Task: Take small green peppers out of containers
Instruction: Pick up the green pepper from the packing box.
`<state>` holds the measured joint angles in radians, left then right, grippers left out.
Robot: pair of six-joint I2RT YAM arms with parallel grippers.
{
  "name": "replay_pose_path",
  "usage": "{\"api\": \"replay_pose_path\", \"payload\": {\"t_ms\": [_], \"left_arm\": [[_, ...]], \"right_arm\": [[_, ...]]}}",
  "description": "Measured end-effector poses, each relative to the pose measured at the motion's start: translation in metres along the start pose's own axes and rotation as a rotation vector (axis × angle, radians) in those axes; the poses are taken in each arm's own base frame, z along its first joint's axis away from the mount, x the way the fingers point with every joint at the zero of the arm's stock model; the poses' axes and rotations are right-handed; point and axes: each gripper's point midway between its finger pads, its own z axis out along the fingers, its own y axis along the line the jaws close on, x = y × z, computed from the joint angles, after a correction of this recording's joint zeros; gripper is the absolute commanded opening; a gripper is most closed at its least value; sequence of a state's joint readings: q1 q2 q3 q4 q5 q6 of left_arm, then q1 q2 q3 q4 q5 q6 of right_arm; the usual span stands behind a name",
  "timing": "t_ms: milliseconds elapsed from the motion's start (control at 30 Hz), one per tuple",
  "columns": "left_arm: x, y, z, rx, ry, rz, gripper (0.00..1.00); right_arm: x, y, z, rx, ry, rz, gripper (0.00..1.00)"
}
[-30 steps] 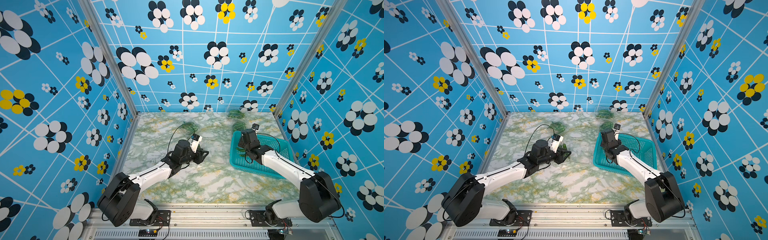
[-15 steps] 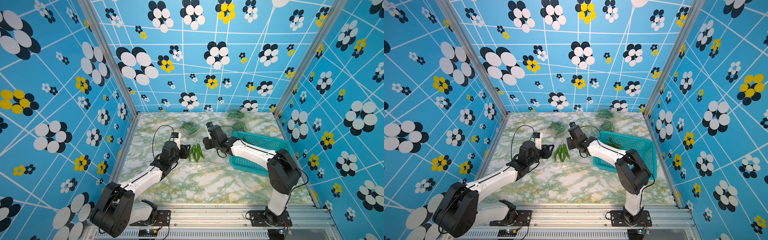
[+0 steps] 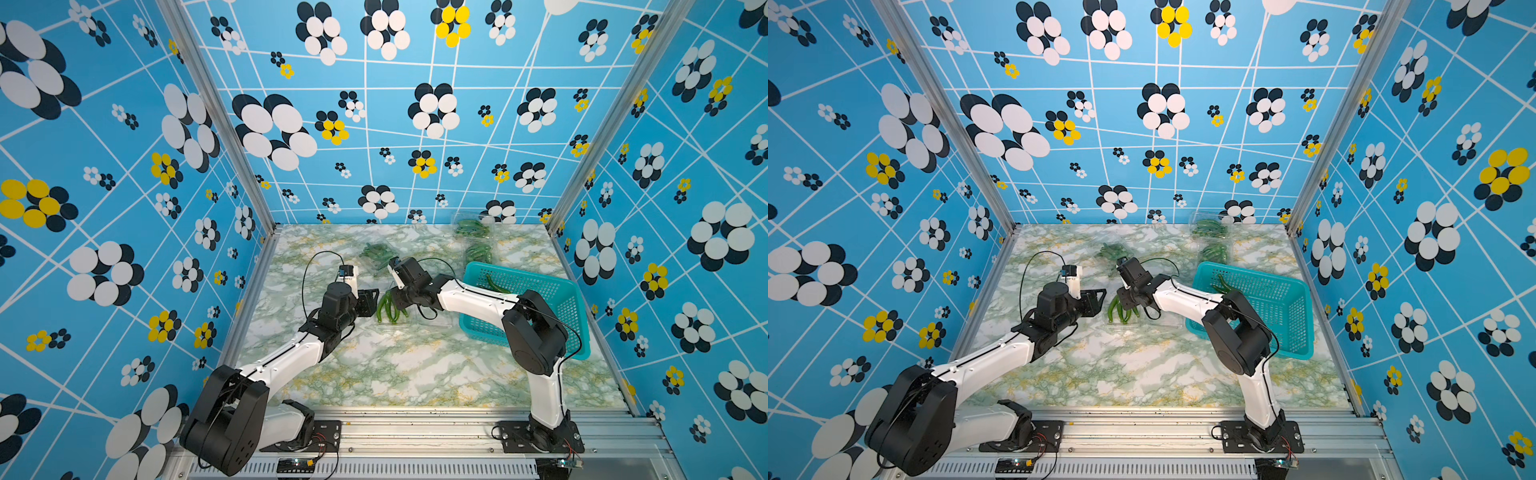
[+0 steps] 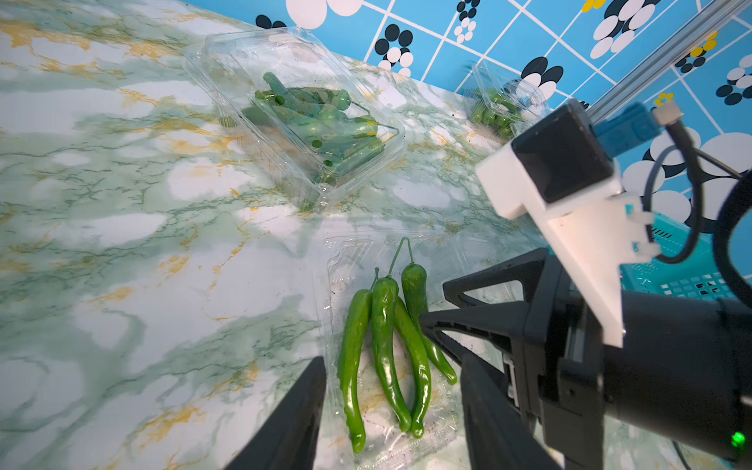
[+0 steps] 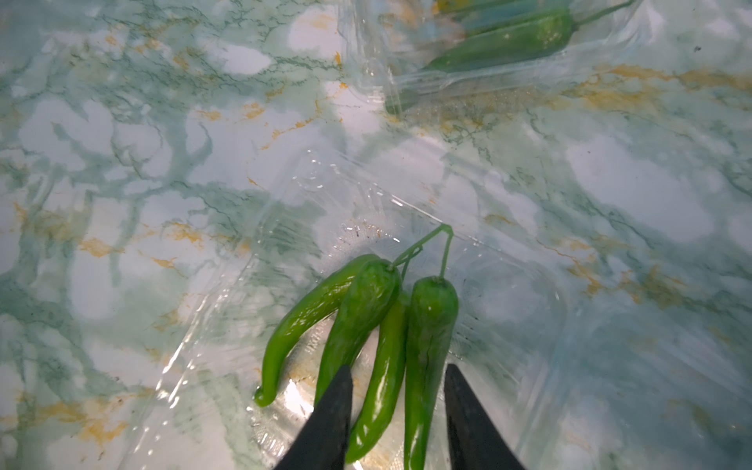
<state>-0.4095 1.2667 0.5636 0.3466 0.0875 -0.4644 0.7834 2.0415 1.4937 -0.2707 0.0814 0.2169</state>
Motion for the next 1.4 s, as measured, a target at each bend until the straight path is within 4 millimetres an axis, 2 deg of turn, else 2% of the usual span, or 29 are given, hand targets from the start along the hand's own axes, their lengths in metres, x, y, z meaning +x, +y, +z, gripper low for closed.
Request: {"api": "replay_pose_path", "payload": {"t_ms": [333,600,733,900,1200,1400], "left_arm": [[0.000,-0.003,0.000,0.018,0.003,0.000,0.55],[-0.002,-0.006,0.000,0.036,-0.002,0.000,0.55],[-0.002,-0.008,0.000,0.046,-0.002,-0.006,0.55],[-0.002,-0.009,0.000,0.050,0.000,-0.006,0.55],[-0.001,-0.010,0.000,0.057,0.003,-0.006,0.55],[-0.001,-0.010,0.000,0.057,0.004,-0.006,0.55]], "right_arm": [[-0.006,-0.006,0.011,0.049,0.000,-0.006,0.45],[0.003,-0.011,0.022,0.074,0.024,-0.024,0.44],[0.003,-0.010,0.027,0.076,0.035,-0.029,0.41],[-0.008,-0.008,0.026,0.070,0.011,-0.027,0.35],[-0.002,-0.007,0.040,0.067,0.029,-0.028,0.33],[0.000,-0.007,0.041,0.067,0.036,-0.036,0.15]]}}
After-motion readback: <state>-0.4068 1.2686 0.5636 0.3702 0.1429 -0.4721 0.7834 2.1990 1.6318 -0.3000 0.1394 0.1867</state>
